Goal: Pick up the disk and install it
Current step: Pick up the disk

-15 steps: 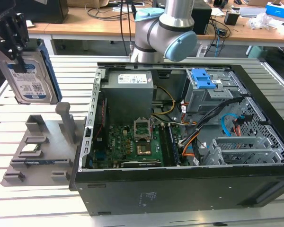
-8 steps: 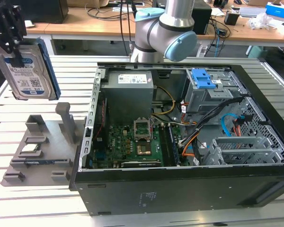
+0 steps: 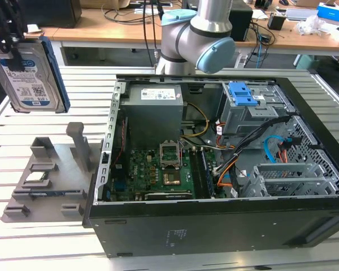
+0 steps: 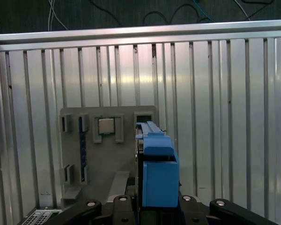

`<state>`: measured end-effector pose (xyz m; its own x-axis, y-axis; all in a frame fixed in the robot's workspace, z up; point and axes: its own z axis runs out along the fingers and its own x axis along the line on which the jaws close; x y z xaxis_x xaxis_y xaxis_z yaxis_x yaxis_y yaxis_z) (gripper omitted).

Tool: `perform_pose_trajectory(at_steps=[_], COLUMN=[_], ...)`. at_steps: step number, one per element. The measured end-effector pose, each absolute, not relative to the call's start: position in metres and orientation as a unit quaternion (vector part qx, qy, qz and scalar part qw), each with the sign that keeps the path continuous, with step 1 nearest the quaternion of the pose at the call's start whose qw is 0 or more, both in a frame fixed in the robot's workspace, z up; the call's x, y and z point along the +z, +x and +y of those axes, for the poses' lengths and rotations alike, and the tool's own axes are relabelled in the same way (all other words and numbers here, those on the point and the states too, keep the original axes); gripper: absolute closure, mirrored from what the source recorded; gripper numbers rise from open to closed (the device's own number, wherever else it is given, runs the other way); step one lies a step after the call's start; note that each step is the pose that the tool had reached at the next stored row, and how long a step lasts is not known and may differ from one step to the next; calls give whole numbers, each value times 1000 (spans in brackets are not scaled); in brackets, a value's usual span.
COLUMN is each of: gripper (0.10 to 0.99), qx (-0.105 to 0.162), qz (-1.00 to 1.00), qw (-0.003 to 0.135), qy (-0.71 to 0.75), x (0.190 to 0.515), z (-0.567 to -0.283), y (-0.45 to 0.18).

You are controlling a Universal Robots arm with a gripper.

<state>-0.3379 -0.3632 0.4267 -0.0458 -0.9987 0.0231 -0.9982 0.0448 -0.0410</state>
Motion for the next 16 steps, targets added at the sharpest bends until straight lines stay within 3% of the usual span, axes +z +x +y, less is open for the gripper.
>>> perform_pose_trajectory(at_steps=[16], gripper=[729], qx=[-23], qz=[723], qw=[6], qy=[-691], x=[464], z=[-363], y=[-338])
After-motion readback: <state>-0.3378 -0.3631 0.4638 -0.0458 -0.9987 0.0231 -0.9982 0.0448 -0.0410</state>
